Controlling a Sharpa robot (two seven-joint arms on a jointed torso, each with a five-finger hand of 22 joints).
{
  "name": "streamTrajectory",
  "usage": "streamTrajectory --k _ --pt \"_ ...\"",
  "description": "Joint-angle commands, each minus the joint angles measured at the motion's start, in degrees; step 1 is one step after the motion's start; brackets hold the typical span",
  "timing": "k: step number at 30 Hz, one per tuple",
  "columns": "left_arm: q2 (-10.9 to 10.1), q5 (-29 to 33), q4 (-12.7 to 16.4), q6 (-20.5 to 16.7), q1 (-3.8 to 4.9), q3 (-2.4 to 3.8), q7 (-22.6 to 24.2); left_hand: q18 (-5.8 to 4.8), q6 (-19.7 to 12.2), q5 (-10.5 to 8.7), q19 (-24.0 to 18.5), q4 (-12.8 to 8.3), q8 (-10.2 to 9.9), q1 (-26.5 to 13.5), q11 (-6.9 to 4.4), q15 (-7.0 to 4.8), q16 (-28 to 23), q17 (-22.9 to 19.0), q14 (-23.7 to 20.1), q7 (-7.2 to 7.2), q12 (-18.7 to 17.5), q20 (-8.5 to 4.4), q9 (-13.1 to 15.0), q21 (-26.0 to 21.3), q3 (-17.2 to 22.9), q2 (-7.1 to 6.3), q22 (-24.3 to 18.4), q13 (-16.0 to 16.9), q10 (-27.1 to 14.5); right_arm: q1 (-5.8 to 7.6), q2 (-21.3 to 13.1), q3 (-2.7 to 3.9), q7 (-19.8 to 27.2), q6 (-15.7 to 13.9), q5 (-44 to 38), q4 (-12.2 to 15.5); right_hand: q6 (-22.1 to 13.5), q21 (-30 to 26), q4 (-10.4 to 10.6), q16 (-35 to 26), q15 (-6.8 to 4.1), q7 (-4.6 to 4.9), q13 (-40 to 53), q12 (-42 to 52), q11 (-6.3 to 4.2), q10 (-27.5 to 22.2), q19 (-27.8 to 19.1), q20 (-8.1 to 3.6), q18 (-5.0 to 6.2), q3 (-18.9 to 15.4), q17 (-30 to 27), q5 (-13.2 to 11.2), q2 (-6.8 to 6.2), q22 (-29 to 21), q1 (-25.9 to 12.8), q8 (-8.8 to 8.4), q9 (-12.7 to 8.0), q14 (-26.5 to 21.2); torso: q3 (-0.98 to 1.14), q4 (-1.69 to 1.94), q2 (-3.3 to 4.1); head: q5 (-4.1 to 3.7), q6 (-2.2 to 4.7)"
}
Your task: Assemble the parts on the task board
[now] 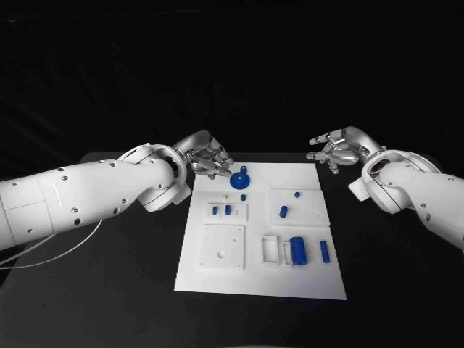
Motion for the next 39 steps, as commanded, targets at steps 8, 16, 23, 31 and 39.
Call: streamTrajectory --k 8,16,23,31,39 --pt "6.29 -20.59 -7.15 3.20 -0.29 -1.77 7.10 0.94 -1.65 0.69 3.28 0.77 -0.04 -1.08 0.42 -0.43 3.31 2.95 3.98 -0.32 -0.34 -0.18 -2.18 1.64 1.34 -2.27 2.04 -0.04 -3.53 -0.02 0.63 0.03 2.29 -1.73 1.19 0.08 1.39 -3.25 -0.06 -0.23 0.67 0.94 -17.37 -17.46 1.19 3.70 2.21 0.31 1.62 1.92 -0.58 0.43 -0.20 -1.13 -1.03 0.28 0.03 -0.99 -0.26 -0.51 0.62 0.31 0.67" --pt "9.06 -27.87 -10.22 8.97 -0.98 -2.57 6.26 1.26 -2.02 1.04 5.95 1.35 -0.02 -0.98 0.33 -1.29 12.42 5.49 6.14 -0.76 -0.35 -1.01 -2.22 5.16 2.08 -3.18 7.01 -0.08 -5.67 -0.02 0.85 0.03 2.70 -2.07 1.44 0.22 2.10 -4.85 -0.33 -0.07 1.39 1.17 -27.82 -26.73 2.40 5.69 2.23 0.96 2.49 3.34 -1.01 0.45 -0.27 -1.77 -2.16 0.30 0.04 -1.14 -0.23 -0.72 0.88 0.40 0.77" --pt "10.42 -30.13 -11.94 12.20 -1.43 -3.26 5.94 1.83 -2.38 1.14 6.40 1.24 -0.05 -0.92 0.31 -1.18 16.45 4.20 6.20 -0.88 -0.40 -0.73 -2.24 5.77 2.11 -3.08 9.22 -0.10 -6.31 -0.02 1.00 0.03 2.91 -2.35 1.41 0.32 2.04 -5.68 -0.40 -0.06 1.48 1.22 -29.52 -27.50 2.54 5.95 2.18 1.06 2.65 3.43 -1.19 0.60 -0.43 -2.15 -2.38 0.30 0.05 -1.32 -0.28 -0.67 0.78 0.35 0.66" --pt "11.50 -30.84 -13.04 13.03 -2.01 -3.40 6.14 2.08 -2.31 0.96 6.36 1.34 -0.05 -1.32 0.15 -0.87 18.40 3.44 6.02 -0.76 -0.39 -0.40 -2.28 6.20 2.67 -2.90 9.49 -0.10 -5.00 -0.02 1.09 0.03 2.99 -2.44 1.40 0.49 2.04 -5.92 -0.41 -0.05 1.51 1.24 -29.89 -27.66 2.59 5.92 2.16 1.10 2.69 3.49 -1.27 0.63 -0.42 -2.26 -2.42 0.30 0.05 -1.39 -0.30 -0.70 0.84 0.24 0.60" --pt "12.00 -31.03 -13.86 12.28 -2.36 -3.42 6.19 2.35 -2.76 0.93 6.10 1.59 -0.06 -1.56 0.06 -0.64 19.35 2.87 5.86 -0.35 -0.39 -0.10 -2.39 6.68 3.31 -2.87 9.51 -0.10 -4.12 -0.02 1.04 0.03 3.01 -2.46 1.40 0.60 2.03 -5.98 -0.42 -0.04 1.54 1.25 -29.98 -27.75 2.62 5.86 2.15 1.11 2.71 3.52 -1.30 0.67 -0.44 -2.28 -2.45 0.30 0.05 -1.41 -0.22 -0.71 0.79 0.04 0.47"
